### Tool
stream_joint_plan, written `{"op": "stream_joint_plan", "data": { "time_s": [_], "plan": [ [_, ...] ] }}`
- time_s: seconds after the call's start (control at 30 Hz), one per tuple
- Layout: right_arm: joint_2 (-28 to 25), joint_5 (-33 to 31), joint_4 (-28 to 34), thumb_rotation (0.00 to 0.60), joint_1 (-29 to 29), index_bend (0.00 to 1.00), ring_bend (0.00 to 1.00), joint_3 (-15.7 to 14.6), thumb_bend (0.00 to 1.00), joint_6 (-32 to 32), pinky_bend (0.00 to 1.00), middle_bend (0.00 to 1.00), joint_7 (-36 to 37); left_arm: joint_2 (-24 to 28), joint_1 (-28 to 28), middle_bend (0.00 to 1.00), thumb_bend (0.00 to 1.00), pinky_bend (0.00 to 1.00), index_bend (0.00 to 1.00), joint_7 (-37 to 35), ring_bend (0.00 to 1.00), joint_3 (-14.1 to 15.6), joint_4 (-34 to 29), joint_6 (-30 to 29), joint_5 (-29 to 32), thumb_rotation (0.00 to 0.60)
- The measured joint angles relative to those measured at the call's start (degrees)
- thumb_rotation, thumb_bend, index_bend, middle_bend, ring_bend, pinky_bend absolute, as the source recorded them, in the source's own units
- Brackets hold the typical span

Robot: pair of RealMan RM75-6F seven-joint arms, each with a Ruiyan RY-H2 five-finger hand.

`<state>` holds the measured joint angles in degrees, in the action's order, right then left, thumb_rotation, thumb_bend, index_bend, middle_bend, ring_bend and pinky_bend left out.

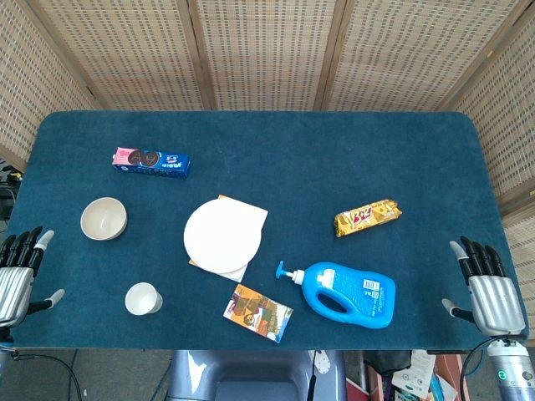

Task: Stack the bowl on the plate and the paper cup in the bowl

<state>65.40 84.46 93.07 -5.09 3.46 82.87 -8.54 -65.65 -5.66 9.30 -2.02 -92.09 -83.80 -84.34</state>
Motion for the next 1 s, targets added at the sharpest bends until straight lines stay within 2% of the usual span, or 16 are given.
{"op": "stream_joint_plan", "data": {
  "time_s": [1.0],
  "plan": [
    [-0.78,1.41,0.55,0.600,0.84,0.00,0.00,-0.22,0.14,2.03,0.00,0.00,1.53,0.16,0.07,0.00,0.00,0.00,0.00,0.27,0.00,0.40,-1.00,-0.40,-0.91,0.600]
  ]
}}
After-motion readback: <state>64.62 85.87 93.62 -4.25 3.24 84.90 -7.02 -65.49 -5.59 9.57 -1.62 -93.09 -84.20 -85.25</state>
